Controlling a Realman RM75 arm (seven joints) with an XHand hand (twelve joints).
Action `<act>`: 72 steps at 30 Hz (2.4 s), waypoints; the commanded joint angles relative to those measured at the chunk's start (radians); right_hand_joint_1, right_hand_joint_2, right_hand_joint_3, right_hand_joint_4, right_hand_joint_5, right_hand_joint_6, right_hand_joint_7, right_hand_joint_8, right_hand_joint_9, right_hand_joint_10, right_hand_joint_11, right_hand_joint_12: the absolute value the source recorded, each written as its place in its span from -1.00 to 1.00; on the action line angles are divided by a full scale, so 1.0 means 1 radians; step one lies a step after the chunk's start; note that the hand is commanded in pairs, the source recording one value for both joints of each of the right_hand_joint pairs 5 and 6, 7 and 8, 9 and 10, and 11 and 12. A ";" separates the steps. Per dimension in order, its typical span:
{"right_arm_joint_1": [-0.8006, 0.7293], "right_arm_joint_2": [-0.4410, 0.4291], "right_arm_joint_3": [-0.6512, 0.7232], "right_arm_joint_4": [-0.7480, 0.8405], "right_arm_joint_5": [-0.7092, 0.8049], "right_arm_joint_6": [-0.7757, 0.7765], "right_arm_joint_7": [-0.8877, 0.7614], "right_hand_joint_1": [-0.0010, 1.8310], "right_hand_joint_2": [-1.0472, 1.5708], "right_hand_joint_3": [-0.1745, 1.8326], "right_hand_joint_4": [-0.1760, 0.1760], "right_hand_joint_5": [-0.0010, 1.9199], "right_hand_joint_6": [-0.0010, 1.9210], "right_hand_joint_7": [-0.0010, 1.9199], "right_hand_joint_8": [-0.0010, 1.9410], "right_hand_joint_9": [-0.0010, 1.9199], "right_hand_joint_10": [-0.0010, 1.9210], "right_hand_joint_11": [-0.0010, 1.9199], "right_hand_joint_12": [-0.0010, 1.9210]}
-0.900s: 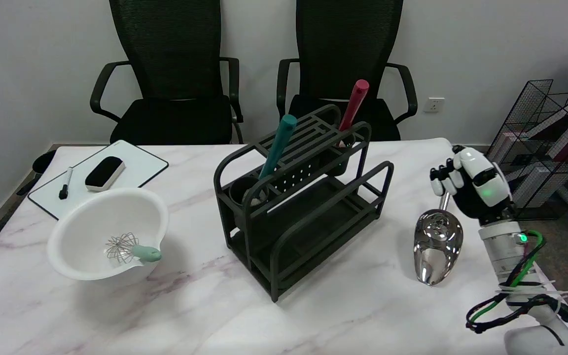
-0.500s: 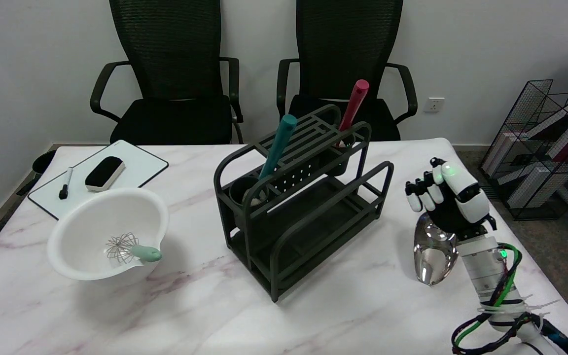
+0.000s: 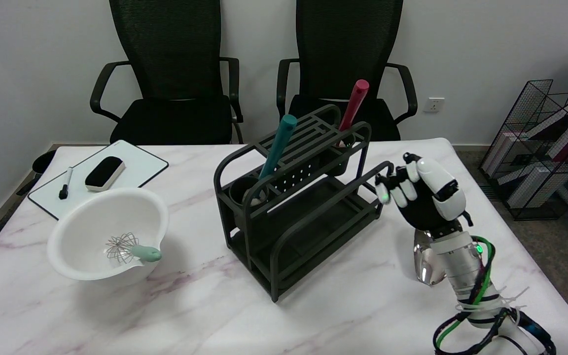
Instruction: Pick up the blue sponge bottle brush.
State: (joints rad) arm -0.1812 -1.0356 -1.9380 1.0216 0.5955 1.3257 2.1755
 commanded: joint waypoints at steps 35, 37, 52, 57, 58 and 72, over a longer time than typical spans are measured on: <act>0.329 0.011 -0.018 0.311 -0.208 -0.533 -0.103 0.21 -0.02 0.26 0.00 -0.44 -0.44 -0.10 -0.11 -0.24 -0.24 -0.28 -0.28; 0.348 0.008 -0.041 0.312 -0.211 -0.528 -0.084 0.21 -0.03 0.27 0.00 -0.47 -0.47 -0.11 -0.12 -0.24 -0.24 -0.28 -0.28; 0.429 -0.057 -0.074 0.173 -0.212 -0.528 -0.084 0.23 -0.11 0.30 0.00 -0.64 -0.64 -0.22 -0.23 -0.28 -0.28 -0.30 -0.30; 0.444 -0.087 -0.099 0.154 -0.214 -0.526 -0.084 0.24 -0.11 0.29 0.00 -0.67 -0.67 -0.23 -0.24 -0.29 -0.29 -0.31 -0.31; 0.446 -0.095 -0.103 0.148 -0.214 -0.524 -0.084 0.25 -0.11 0.29 0.00 -0.67 -0.67 -0.23 -0.24 -0.29 -0.29 -0.31 -0.31; 0.414 -0.074 -0.094 0.231 -0.322 -0.553 -0.098 0.27 -0.05 0.27 0.00 -0.62 -0.62 -0.28 -0.29 -0.28 -0.28 -0.27 -0.27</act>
State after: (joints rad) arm 0.2340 -1.1116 -2.0255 1.2084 0.3607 0.8019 2.0873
